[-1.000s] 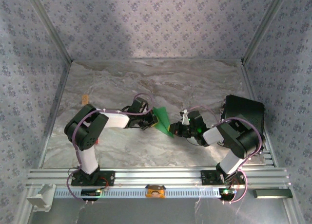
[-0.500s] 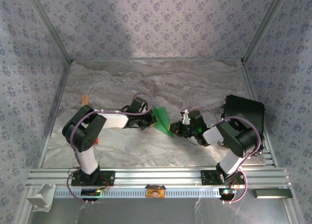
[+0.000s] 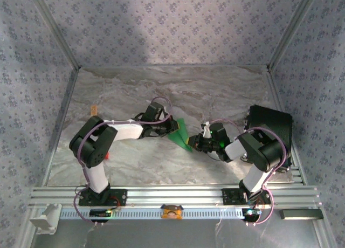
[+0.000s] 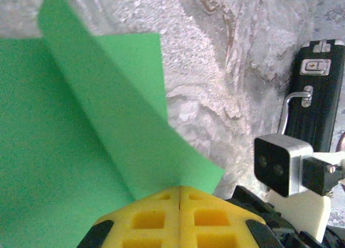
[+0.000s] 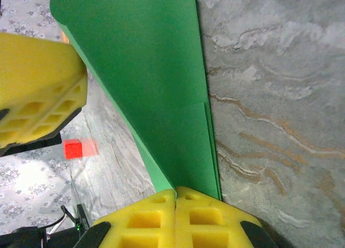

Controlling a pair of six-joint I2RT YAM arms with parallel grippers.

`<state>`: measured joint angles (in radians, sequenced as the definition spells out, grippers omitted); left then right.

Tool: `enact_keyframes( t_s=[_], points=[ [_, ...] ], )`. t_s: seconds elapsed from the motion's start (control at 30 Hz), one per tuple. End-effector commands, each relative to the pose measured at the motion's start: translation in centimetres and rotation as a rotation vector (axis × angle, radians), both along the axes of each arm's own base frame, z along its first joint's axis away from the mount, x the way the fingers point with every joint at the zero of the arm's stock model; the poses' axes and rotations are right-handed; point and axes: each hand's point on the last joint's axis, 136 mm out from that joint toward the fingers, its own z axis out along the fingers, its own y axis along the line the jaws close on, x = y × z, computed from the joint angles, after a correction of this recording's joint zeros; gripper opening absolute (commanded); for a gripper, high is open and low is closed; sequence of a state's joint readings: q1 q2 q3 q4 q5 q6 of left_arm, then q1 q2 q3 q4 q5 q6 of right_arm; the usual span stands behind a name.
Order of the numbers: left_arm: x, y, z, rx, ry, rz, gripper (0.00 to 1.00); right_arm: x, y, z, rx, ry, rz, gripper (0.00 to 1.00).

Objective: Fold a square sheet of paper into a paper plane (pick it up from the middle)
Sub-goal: Fourth fold the wing at the center of the table.

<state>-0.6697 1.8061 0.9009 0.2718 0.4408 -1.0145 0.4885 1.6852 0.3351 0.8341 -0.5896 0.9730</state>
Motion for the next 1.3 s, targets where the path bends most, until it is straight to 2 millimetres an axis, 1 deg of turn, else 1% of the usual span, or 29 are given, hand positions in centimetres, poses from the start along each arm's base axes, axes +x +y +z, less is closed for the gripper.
enact_keyframes(
  t_s=[0.0,0.13,0.27,0.7,0.83,1.1,1.27],
  points=[
    [0.3,-1.4,0.8,-0.052,-0.025,-0.035,0.03,-1.0,-0.7,-1.4,-0.011,0.072,-0.01,0.0],
    [0.4,-1.7,0.0,-0.047,-0.005,-0.043,0.03,-1.0,-0.9,-1.5,-0.013,0.078,-0.016,0.0],
    [0.6,-2.1,-0.4,-0.059,0.003,-0.041,0.03,-1.0,-0.9,-1.6,-0.01,0.086,-0.016,0.0],
    [0.9,-1.5,-2.2,-0.006,0.029,-0.013,0.03,-0.9,-1.0,-1.8,-0.017,0.113,-0.019,0.0],
    [0.9,-1.7,-2.3,-0.006,0.03,-0.02,0.03,-0.9,-1.0,-1.9,-0.018,0.121,-0.02,0.0],
    [0.9,-1.2,-3.2,0.022,0.043,-0.002,0.03,-1.0,-1.1,-2.0,-0.019,0.129,-0.018,0.0],
    [0.9,-1.3,-3.7,0.028,0.058,-0.002,0.03,-1.1,-1.1,-2.1,-0.022,0.135,-0.02,0.0]
  ],
)
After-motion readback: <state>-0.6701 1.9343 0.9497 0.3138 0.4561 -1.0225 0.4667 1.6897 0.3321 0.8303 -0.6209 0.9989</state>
